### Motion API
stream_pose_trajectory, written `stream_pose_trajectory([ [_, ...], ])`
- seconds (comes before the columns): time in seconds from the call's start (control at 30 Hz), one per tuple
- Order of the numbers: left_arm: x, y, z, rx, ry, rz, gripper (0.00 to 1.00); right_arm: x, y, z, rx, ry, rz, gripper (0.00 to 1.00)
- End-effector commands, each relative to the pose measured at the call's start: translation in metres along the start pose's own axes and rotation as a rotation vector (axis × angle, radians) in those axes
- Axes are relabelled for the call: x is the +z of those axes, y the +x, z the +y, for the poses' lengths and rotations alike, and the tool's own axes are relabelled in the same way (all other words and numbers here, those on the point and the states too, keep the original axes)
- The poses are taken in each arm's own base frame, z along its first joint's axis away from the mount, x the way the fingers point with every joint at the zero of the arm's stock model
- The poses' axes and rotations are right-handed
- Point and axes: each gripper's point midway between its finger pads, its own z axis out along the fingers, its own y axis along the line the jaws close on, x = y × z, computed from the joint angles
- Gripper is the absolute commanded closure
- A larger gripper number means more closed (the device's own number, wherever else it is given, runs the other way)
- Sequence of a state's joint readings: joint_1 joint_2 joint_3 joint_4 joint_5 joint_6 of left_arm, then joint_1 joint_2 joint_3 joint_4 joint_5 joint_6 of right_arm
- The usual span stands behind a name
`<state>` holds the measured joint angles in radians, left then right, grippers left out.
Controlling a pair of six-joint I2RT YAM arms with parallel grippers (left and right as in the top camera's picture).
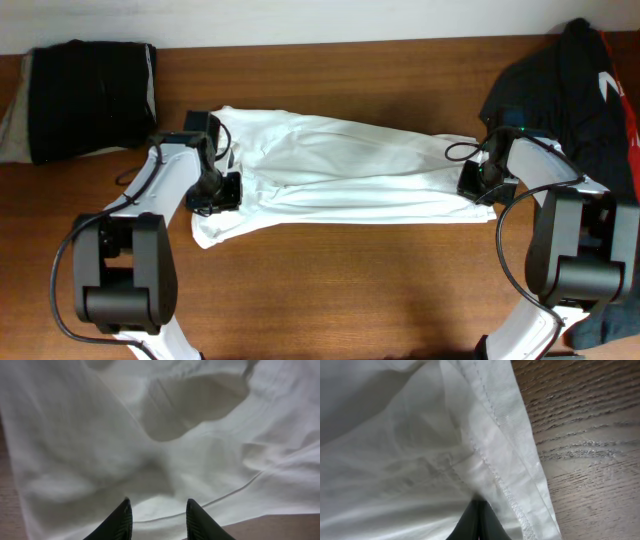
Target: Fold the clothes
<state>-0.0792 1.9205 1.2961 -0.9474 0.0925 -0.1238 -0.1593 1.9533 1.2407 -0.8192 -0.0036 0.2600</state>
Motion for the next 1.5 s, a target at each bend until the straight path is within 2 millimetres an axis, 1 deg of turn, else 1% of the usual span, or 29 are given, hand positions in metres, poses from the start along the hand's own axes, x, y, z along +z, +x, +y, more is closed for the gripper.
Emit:
stream_pose_trajectory([
  [0.0,0.009,0.006,0.007,-0.011,-0.004,-0.004,0.65,0.02,0.017,-0.006,0.021,0.008,0.076,0.96],
  [0.03,0.013,0.009,0.012,-0.042,-0.016,0.0,0.65,0.02,0.018,-0.003,0.022,-0.011,0.083,0.96],
  [0.07,0.017,0.013,0.026,-0.104,-0.054,0.006,0.65,0.02,0.02,0.002,0.023,-0.04,0.093,0.96],
  [0.13,0.021,0.02,0.05,-0.177,-0.1,0.02,0.66,0.02,0.021,0.004,0.024,-0.048,0.098,0.96],
  [0.17,0.021,0.022,0.058,-0.203,-0.099,0.026,0.66,0.02,0.021,0.004,0.024,-0.048,0.099,0.96],
  [0.23,0.021,0.031,0.076,-0.298,-0.102,0.051,0.78,0.019,0.024,0.004,0.025,-0.05,0.11,0.96],
  [0.3,0.018,0.043,0.095,-0.412,-0.104,0.091,0.81,0.017,0.026,0.004,0.025,-0.051,0.118,0.96],
  [0.4,0.015,0.055,0.108,-0.47,-0.102,0.127,0.85,0.009,0.028,0.005,0.025,-0.063,0.119,0.96],
  [0.5,0.008,0.065,0.122,-0.563,-0.1,0.144,0.85,-0.007,0.03,0.012,0.003,-0.072,0.093,0.96],
  [0.57,-0.002,0.064,0.127,-0.59,-0.097,0.115,0.85,-0.023,0.03,0.02,-0.02,-0.083,0.059,0.96],
  [0.6,-0.011,0.06,0.126,-0.591,-0.089,0.077,0.85,-0.038,0.029,0.025,-0.034,-0.095,0.021,0.96],
  [0.63,-0.02,0.056,0.122,-0.585,-0.07,0.04,0.85,-0.048,0.027,0.027,-0.039,-0.104,-0.007,0.96],
  [0.67,-0.03,0.05,0.116,-0.574,-0.046,-0.003,0.82,-0.059,0.025,0.028,-0.041,-0.117,-0.039,0.96],
  [0.7,-0.044,0.044,0.106,-0.555,-0.011,-0.058,0.78,-0.072,0.022,0.029,-0.043,-0.128,-0.077,0.68],
  [0.73,-0.057,0.036,0.095,-0.528,0.025,-0.115,0.73,-0.08,0.019,0.029,-0.044,-0.135,-0.102,0.36],
  [0.77,-0.066,0.029,0.082,-0.498,0.069,-0.16,0.64,-0.088,0.017,0.031,-0.045,-0.145,-0.124,0.08],
  [0.8,-0.076,0.019,0.062,-0.452,0.141,-0.207,0.49,-0.092,0.015,0.033,-0.047,-0.158,-0.134,0.03],
  [0.83,-0.081,0.01,0.039,-0.398,0.21,-0.235,0.33,-0.093,0.015,0.036,-0.049,-0.174,-0.135,0.02],
  [0.87,-0.08,0.003,0.015,-0.335,0.259,-0.242,0.27,-0.093,0.015,0.041,-0.052,-0.202,-0.13,0.01],
  [0.9,-0.076,0.0,0.001,-0.305,0.274,-0.235,0.23,-0.094,0.016,0.044,-0.053,-0.222,-0.126,0.01],
  [1.0,-0.051,-0.006,-0.026,-0.31,0.284,-0.185,0.23,-0.094,0.014,0.046,-0.055,-0.233,-0.131,0.0],
  [1.03,-0.037,-0.01,-0.033,-0.304,0.282,-0.167,0.23,-0.094,0.014,0.046,-0.055,-0.233,-0.13,0.0],
  [1.1,-0.013,-0.018,-0.034,-0.321,0.278,-0.143,0.24,-0.094,0.015,0.046,-0.059,-0.231,-0.127,0.0],
  [1.13,-0.007,-0.022,-0.033,-0.323,0.279,-0.146,0.24,-0.094,0.015,0.046,-0.059,-0.231,-0.127,0.0],
  [1.23,-0.001,-0.035,-0.032,-0.318,0.289,-0.184,0.3,-0.094,0.015,0.046,-0.059,-0.231,-0.128,0.0],
  [1.3,-0.003,-0.048,-0.033,-0.307,0.301,-0.233,0.38,-0.094,0.015,0.046,-0.059,-0.231,-0.128,0.0],
  [1.33,-0.005,-0.055,-0.034,-0.3,0.308,-0.264,0.45,-0.094,0.015,0.046,-0.059,-0.231,-0.128,0.0],
  [1.4,-0.009,-0.066,-0.035,-0.291,0.316,-0.311,0.54,-0.094,0.015,0.046,-0.059,-0.231,-0.126,0.0],
  [1.47,-0.01,-0.07,-0.035,-0.286,0.321,-0.327,0.65,-0.094,0.015,0.046,-0.059,-0.231,-0.127,0.01],
])
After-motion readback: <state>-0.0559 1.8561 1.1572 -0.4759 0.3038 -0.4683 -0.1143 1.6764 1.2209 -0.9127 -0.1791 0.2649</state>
